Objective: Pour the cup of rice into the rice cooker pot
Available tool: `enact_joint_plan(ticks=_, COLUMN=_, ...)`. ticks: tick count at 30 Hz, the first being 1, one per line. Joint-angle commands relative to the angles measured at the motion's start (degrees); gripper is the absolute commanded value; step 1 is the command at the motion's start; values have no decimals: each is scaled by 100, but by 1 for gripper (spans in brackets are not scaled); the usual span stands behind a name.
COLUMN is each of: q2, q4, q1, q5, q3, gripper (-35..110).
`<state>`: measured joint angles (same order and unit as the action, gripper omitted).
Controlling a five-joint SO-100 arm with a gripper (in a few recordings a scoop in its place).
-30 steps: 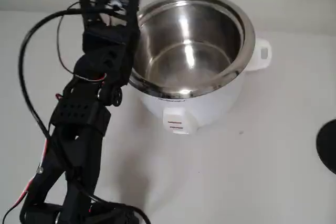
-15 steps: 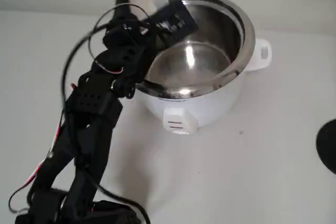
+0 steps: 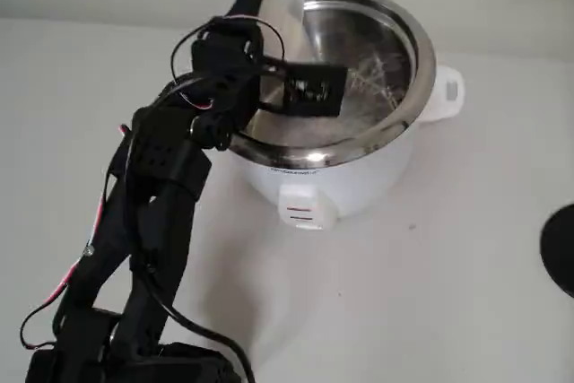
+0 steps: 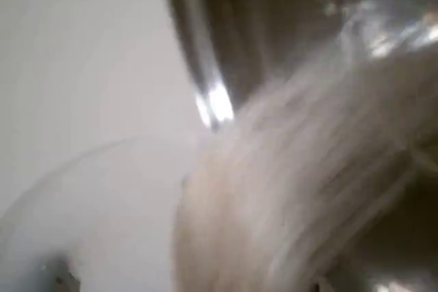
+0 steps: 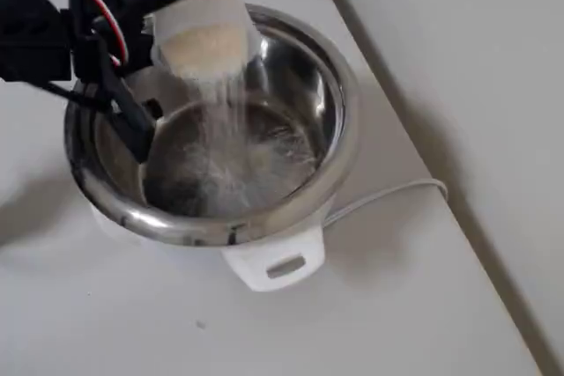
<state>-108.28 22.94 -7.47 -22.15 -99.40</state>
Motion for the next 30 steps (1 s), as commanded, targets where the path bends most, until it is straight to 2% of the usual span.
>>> enact_joint_plan(ticks=1, q2=0, q4=-18, q1=70, q5=-571, q3=703, gripper=11)
enact_joint_plan(ticks=17, q2=360, q4=141, q1=387, q5=-2092, q3=993, gripper=10)
enact_joint_plan(ticks=30, q2=475, q4=281, q1=378, q5=-2707, q3=1257, gripper=9)
